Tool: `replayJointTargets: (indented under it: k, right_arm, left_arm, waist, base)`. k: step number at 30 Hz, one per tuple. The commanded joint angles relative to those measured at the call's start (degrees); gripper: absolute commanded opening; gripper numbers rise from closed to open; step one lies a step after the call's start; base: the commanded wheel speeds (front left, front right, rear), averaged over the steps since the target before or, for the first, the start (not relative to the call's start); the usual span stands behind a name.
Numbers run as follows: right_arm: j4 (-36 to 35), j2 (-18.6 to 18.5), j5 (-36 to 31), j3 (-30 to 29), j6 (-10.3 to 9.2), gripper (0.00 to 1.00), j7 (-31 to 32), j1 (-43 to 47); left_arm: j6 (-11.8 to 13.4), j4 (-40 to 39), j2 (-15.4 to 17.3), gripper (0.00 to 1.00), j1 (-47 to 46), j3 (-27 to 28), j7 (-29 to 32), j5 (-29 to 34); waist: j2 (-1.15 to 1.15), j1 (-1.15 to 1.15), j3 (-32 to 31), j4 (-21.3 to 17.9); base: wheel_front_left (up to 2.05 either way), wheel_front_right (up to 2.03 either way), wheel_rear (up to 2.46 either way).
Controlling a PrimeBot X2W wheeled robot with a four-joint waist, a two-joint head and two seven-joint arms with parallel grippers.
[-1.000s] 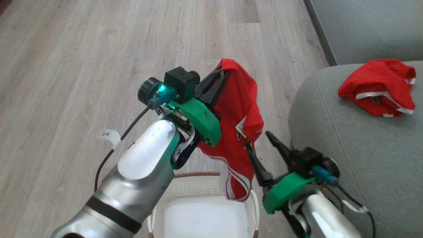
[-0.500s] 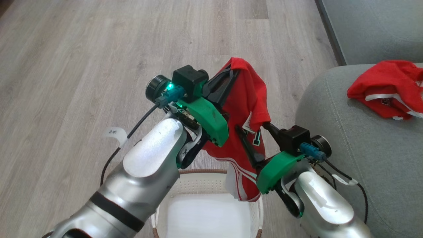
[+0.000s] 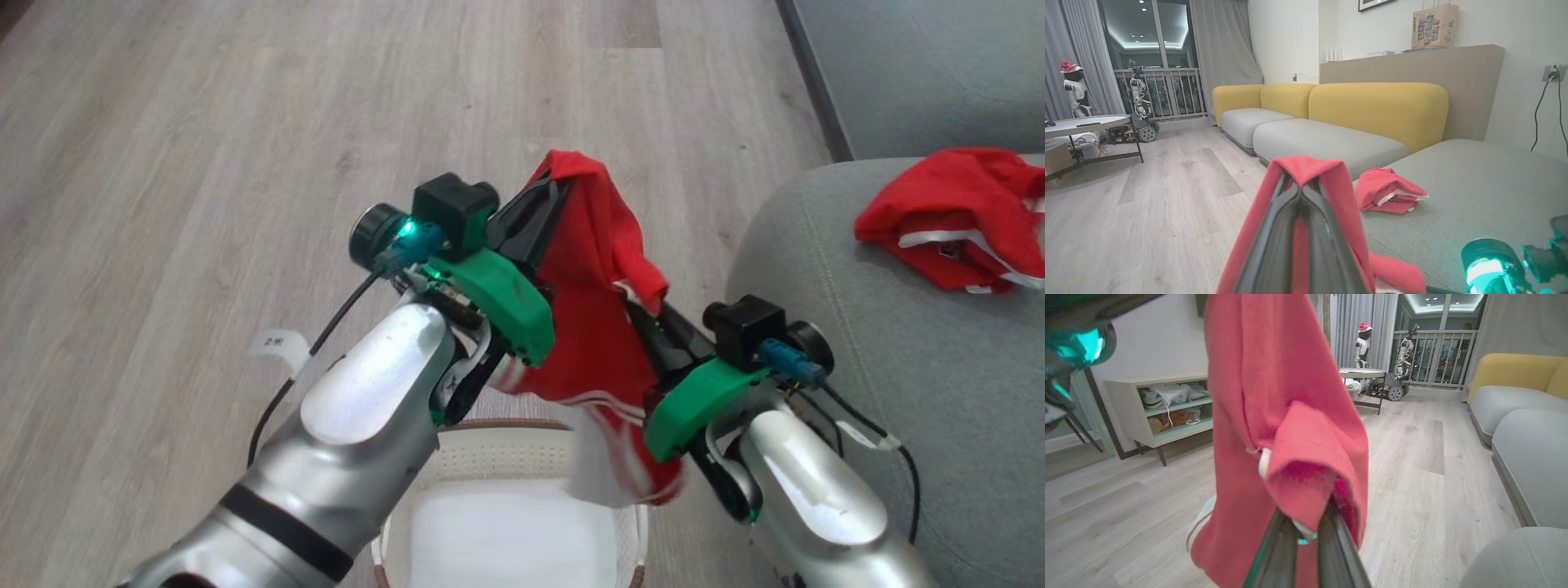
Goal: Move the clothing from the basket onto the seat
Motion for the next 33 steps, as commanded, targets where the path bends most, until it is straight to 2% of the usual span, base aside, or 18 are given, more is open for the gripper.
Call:
replayJointTargets:
  k: [1, 2, 3, 4, 5, 6, 17, 25, 33]
  right_arm:
    - [-2.32, 0.39, -0.38, 0.23, 0.41, 0.00, -0.37, -2.38]
    - [-2.57, 0.39, -0.74, -0.14, 0.41, 0.00, -0.37, -2.47]
    - [-2.84, 0.39, -1.07, -0.54, 0.41, 0.00, -0.37, -2.60]
    - [-3.09, 0.39, -1.37, -1.06, 0.41, 0.00, -0.37, -2.78]
    - [-3.31, 0.39, -1.76, -1.69, 0.41, 0.00, -0.37, -3.03]
    - [-3.44, 0.39, -2.34, -2.35, 0.41, 0.00, -0.37, -3.32]
    - [-2.97, -0.40, -8.04, -11.01, 0.41, 0.00, -0.37, -6.13]
    - [-4.22, -2.36, -9.64, -15.95, 0.41, 0.00, -0.37, -6.74]
    - [-5.84, -3.55, -10.00, -18.12, 0.41, 0.00, 0.20, -7.22]
  left_arm:
    - [0.49, -1.32, 1.02, 0.00, -1.95, 2.33, -0.62, -0.38]
    - [0.64, -1.17, 1.13, 0.00, -1.50, 2.59, -0.81, -0.55]
    - [0.90, -1.08, 1.25, 0.15, -1.03, 2.92, -1.04, -0.64]
    - [1.15, -1.01, 1.38, 0.38, -0.52, 3.25, -1.25, -0.70]
    - [1.35, -0.93, 1.53, 0.75, 0.00, 3.53, -1.44, -0.69]
    - [1.49, -0.85, 1.65, 1.00, 0.56, 3.83, -1.59, -0.74]
    - [1.59, -0.99, 1.74, 1.00, 6.15, 5.66, -2.15, 0.06]
    - [0.94, -3.22, 1.33, 1.00, 10.21, 7.12, -2.17, 3.08]
    - [0.39, -4.69, 0.95, 1.00, 12.21, 8.68, -2.18, 6.26]
  waist:
    - [0.00, 0.00, -0.03, -0.33]
    - [0.00, 0.00, -0.05, -0.63]
    - [0.00, 0.00, -0.05, -0.98]
    - [0.00, 0.00, -0.04, -1.34]
    - [0.00, 0.00, 0.00, -1.72]
    - [0.00, 0.00, 0.05, -2.13]
    - [0.00, 0.00, 1.23, -8.65]
    - [0.00, 0.00, 2.87, -15.52]
    - [0.00, 0.00, 4.90, -22.48]
  base:
    - [0.00, 0.00, 0.00]
    - [0.00, 0.00, 0.00]
    - [0.00, 0.00, 0.00]
    - [0.00, 0.00, 0.00]
    - [0.00, 0.00, 0.00]
    - [0.00, 0.00, 0.00]
    - [0.00, 0.00, 0.00]
    - [0.00, 0.00, 0.00]
    - [0.00, 0.00, 0.00]
